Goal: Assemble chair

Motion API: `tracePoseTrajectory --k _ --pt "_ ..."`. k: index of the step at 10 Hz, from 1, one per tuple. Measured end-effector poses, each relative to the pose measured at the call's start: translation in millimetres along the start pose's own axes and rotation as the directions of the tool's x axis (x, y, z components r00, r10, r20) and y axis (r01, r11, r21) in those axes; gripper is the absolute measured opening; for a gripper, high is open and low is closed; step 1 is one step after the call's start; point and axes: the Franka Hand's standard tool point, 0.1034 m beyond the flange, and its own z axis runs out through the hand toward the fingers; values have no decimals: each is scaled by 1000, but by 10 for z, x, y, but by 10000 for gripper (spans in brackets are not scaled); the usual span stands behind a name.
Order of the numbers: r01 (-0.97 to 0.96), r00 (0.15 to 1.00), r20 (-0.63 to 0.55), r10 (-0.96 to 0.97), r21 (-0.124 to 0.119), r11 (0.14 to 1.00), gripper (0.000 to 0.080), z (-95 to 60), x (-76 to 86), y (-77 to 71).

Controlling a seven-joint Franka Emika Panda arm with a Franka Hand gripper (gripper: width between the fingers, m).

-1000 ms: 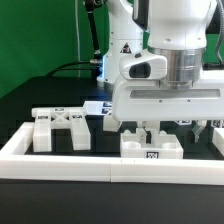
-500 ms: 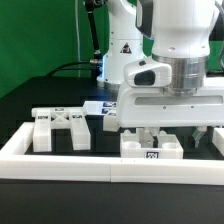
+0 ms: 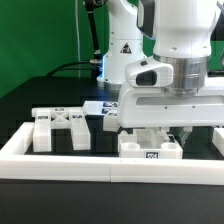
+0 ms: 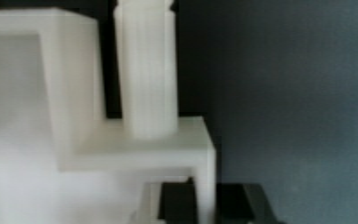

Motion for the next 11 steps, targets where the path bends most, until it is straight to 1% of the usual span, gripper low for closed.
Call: tracePoseTrajectory --k 6,9,11 --pt "2 1000 0 -2 0 1000 34 0 -1 -13" --pt "6 1000 -7 -6 1 1000 34 0 50 -229" --pt "11 1000 -17 -11 2 1000 34 -9 134 -377"
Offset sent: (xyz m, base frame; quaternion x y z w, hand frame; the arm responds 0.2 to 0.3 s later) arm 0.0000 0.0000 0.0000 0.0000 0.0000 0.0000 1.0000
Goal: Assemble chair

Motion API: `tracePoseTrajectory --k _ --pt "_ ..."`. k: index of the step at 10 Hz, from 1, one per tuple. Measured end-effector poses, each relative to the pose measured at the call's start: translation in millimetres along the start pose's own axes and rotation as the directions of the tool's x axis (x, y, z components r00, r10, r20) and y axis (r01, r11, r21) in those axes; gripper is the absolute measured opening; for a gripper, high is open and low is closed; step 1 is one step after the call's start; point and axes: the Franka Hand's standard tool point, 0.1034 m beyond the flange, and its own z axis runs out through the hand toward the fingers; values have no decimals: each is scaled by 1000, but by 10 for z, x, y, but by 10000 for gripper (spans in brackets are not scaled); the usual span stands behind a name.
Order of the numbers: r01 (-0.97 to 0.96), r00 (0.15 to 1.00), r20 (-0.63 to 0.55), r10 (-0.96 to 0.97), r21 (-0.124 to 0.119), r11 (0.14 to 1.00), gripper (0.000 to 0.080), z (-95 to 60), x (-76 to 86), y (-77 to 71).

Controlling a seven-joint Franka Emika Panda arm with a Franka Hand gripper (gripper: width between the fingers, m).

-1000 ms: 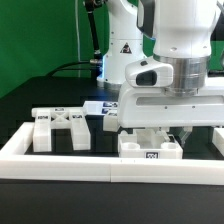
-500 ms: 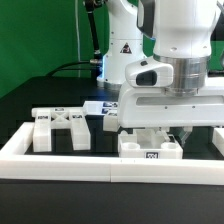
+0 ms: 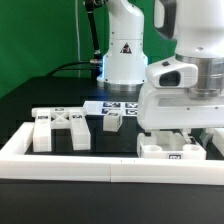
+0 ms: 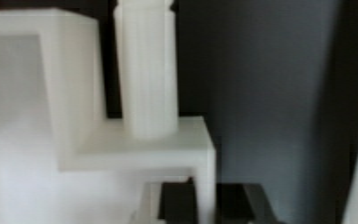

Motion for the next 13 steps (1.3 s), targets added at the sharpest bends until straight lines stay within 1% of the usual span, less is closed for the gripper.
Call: tracePoseTrajectory --k 1,5,11,12,13 --pt "6 1000 -8 -6 1 1000 34 -11 64 -72" --pt "4 1000 -17 -4 10 1000 34 -32 208 -301" --pt "-12 1000 10 12 4 1000 34 -36 210 -304" --pt "-18 1000 10 18 -1 1000 34 -33 213 -249" --pt "-23 1000 9 23 -7 1000 218 -35 215 -193"
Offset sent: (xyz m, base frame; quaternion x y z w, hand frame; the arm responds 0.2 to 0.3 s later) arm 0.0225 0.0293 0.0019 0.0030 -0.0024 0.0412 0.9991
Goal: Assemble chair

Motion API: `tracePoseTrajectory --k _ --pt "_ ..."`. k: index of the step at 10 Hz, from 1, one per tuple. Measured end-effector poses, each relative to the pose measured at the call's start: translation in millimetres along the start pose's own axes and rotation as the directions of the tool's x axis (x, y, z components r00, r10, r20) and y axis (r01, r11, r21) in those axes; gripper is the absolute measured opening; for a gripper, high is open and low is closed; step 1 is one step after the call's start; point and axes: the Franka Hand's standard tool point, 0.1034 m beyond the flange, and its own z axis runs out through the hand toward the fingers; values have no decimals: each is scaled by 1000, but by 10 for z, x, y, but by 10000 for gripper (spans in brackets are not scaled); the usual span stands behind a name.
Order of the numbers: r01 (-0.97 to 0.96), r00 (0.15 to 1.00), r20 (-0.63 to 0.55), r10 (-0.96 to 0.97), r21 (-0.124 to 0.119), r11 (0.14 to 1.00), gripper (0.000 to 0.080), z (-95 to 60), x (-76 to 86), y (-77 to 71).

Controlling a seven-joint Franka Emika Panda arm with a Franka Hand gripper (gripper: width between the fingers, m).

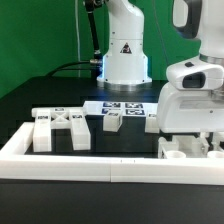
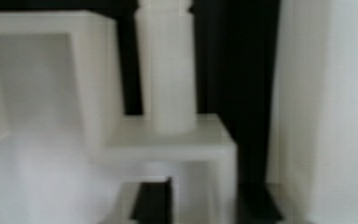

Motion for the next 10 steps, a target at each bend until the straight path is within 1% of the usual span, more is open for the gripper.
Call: tracePoseTrajectory --k 1,2,3,4,5,6,7,8,10 --pt "-1 1000 0 1 -4 1000 355 -23 -17 54" --pt "-3 1000 2 3 -8 1000 355 -80 -31 95" --pt "6 1000 -5 -6 -7 1000 540 -173 -32 99" --pt "11 1000 -8 -11 -6 1000 615 -236 -63 117" --pt "24 1000 -12 -25 -6 1000 615 -314 -100 146" --pt "41 999 -13 -41 -6 999 643 -405 -181 190" --pt "57 998 -6 -57 -8 998 648 -441 -304 236" --pt "67 998 0 -67 -9 998 648 -436 -382 268" --pt "69 998 -2 -69 -9 998 648 -425 -360 251"
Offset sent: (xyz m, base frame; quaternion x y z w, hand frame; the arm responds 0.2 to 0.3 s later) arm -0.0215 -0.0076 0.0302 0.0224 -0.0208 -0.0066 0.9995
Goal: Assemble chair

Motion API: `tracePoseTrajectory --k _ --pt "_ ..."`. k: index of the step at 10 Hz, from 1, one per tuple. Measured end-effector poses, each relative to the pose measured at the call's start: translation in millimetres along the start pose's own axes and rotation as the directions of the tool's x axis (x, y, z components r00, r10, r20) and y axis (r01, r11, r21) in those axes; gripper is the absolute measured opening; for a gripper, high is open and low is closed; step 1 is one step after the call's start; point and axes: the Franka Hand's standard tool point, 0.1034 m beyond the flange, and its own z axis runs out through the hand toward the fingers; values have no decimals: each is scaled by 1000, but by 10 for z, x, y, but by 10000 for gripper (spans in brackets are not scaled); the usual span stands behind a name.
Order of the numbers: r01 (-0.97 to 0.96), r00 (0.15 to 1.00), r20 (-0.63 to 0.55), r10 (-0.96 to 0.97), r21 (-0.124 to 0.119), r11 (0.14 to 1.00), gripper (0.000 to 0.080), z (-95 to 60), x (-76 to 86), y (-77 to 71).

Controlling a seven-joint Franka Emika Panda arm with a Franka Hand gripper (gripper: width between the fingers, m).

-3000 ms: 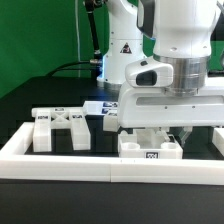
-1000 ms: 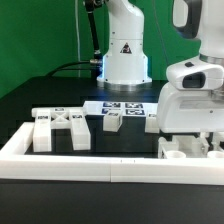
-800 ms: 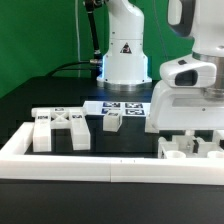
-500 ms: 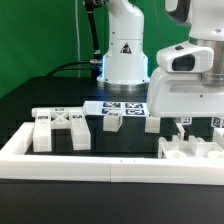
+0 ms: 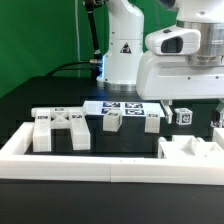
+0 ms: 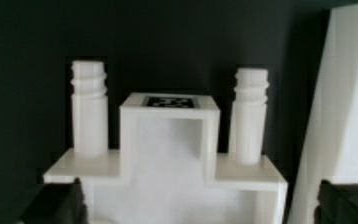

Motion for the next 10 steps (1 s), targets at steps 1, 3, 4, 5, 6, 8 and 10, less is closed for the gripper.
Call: tracePoseTrajectory --k 1,3,4,5,6,8,10 --pt "0 1000 1 0 0 1000 648 3 -3 0" --pt "-15 1000 7 15 -1 1000 648 9 -51 27" --pt "-48 999 24 48 -7 999 648 18 -201 103" --pt "-77 996 49 77 -9 997 648 62 -375 199" --pt "-101 993 67 102 -15 995 648 96 -511 322" --pt "-117 990 79 118 -18 993 648 123 -638 440" --pt "-113 990 79 114 -18 993 648 129 -628 418"
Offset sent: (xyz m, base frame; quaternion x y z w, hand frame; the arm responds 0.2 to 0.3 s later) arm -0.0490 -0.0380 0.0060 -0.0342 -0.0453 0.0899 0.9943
